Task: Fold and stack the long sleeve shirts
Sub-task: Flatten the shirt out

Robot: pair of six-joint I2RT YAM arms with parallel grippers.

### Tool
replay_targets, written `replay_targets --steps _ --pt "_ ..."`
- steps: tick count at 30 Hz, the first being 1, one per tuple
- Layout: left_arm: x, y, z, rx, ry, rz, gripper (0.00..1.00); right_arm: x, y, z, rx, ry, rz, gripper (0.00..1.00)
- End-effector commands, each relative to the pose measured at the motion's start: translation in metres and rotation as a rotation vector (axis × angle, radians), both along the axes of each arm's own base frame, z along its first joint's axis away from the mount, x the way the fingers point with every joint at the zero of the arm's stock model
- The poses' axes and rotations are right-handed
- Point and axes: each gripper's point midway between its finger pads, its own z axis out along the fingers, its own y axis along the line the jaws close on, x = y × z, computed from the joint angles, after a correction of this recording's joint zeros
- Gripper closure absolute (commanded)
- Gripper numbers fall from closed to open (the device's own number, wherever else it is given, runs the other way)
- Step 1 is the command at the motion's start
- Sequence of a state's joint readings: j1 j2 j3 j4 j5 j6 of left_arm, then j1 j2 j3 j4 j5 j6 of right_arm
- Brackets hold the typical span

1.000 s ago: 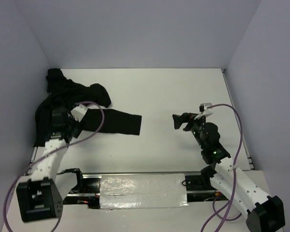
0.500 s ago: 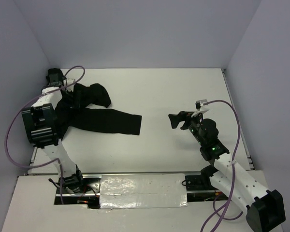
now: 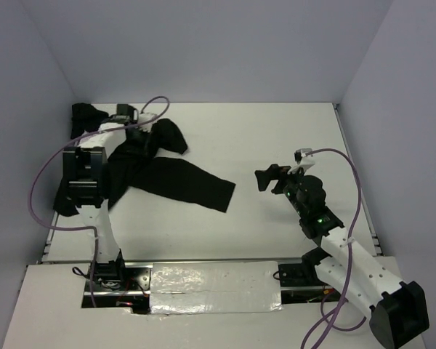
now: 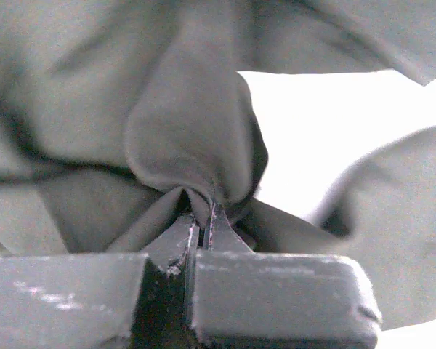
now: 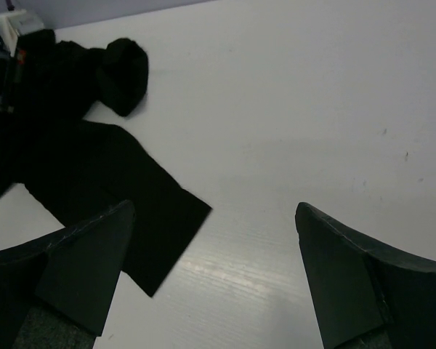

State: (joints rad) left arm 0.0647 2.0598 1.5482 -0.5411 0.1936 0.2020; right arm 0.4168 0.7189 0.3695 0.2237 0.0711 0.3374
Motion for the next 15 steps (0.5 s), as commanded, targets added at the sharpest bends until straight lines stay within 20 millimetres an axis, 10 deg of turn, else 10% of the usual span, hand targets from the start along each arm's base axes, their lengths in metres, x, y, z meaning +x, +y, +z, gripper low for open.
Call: replay_targets --steps 1,5,10,15 --pt "0.011 -0.128 0.063 -0.291 -0.112 -0.290 1.00 0.012 0.000 0.021 0.005 0.017 -0.044 0.02" --pt "-0.005 -0.224 0.100 -0.366 -0.154 -0.563 0.71 0.016 0.022 0.012 -0.067 0.122 0.079 0.02" --pt "-0.052 -0.303 0.124 -0.331 -0.142 -0.881 0.01 0.021 0.057 0.000 -0.120 0.241 0.234 0.08" --pt "-0.019 -0.223 0.172 -0.364 -0.237 -0.583 0.01 0.020 0.075 -0.024 -0.202 0.330 0.274 0.09"
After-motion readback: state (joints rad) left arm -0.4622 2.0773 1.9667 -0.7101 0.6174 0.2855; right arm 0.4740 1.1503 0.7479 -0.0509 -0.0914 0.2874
